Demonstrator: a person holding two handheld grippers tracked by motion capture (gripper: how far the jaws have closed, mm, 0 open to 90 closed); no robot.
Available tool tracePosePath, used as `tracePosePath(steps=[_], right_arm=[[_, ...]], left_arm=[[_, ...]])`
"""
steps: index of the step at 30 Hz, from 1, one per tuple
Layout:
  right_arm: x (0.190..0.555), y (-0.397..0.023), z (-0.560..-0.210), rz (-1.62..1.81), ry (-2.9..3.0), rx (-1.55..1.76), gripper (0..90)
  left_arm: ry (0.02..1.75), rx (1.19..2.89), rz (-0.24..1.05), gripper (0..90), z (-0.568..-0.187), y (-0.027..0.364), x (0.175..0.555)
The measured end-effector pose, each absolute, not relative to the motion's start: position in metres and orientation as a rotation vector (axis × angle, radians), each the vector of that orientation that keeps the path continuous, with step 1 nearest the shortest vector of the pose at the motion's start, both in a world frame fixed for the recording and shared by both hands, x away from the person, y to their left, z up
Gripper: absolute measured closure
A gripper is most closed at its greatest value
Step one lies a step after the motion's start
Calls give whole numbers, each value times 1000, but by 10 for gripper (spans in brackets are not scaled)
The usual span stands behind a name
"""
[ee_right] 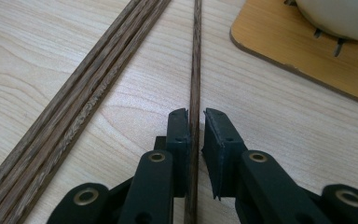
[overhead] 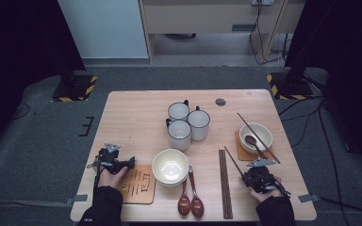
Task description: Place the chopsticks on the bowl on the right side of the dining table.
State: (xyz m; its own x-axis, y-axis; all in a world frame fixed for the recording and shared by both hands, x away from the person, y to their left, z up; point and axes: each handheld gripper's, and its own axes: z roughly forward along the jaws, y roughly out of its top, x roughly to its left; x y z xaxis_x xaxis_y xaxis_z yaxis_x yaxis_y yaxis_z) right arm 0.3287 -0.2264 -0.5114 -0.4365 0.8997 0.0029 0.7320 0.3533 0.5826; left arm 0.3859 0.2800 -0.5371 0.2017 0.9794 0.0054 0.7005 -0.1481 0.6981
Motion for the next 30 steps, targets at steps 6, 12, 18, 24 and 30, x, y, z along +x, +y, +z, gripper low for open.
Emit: tracePosePath(steps=[6, 12, 18, 24, 30], right_arm=[[330, -226, -513, 724, 2306, 1442, 823], [330, -227, -513, 732, 2307, 1455, 847], [332, -229, -511, 752, 2306, 1482, 850], [331, -233, -503, 802, 2288, 1467, 850], [329, -234, -495, 855, 2263, 1442, 850]], left_arm=[[1559, 1917, 640, 0, -537, 280, 386], [1559, 1916, 640, 0, -537, 280, 386], [1559, 1916, 640, 0, -537, 280, 386], [1559, 1916, 640, 0, -537, 280, 386], [1559, 1916, 640, 0, -537, 280, 386]])
